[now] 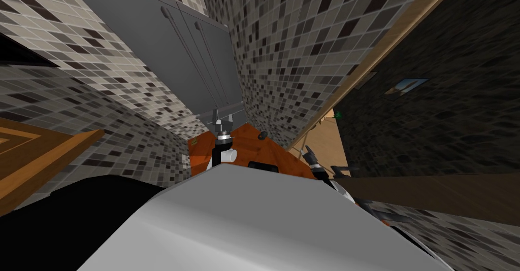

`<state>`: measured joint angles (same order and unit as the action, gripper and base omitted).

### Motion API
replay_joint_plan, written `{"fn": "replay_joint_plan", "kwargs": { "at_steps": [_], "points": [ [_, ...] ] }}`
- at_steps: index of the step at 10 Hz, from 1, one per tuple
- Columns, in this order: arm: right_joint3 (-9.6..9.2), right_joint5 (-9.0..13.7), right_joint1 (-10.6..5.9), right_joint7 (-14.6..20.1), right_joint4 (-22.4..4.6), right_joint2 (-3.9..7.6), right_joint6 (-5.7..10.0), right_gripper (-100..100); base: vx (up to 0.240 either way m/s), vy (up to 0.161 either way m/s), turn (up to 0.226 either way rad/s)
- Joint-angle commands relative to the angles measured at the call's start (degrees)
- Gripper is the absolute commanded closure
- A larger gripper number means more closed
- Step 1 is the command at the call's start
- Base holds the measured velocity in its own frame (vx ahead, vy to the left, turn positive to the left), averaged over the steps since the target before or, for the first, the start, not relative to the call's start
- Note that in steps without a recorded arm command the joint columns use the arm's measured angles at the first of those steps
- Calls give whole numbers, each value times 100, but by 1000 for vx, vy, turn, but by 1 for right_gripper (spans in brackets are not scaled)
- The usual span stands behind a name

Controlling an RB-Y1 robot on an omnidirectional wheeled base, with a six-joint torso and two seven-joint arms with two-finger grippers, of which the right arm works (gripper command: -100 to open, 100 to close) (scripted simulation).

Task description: Pull the door open

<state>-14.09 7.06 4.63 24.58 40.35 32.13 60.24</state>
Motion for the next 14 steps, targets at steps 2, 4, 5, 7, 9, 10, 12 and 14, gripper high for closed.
{"fn": "replay_joint_plan", "kwargs": {
  "at_steps": [2, 4, 5, 7, 9, 10, 12, 14],
  "points": [
    [48, -13, -117, 4, -247, 142, 62, -100, -12, 0, -2],
    [48, -13, -117, 4, -247, 142, 62, -100, 3, -5, 4],
    [48, -13, -117, 4, -247, 142, 62, -100, 2, -8, -14],
    [-7, -155, -175, 29, -182, -54, 27, -100, -187, -24, -105],
    [2, -262, -201, 62, -149, -55, 16, -100, -154, -29, -109],
    [5, -293, -208, 72, -139, -56, 13, -100, -180, -54, -75],
    [17, -426, -240, 113, -97, -57, -2, -100, -173, -71, -131],
    [27, -535, -266, 146, -63, -59, -14, -100, -158, -68, -110]
  ]
}}
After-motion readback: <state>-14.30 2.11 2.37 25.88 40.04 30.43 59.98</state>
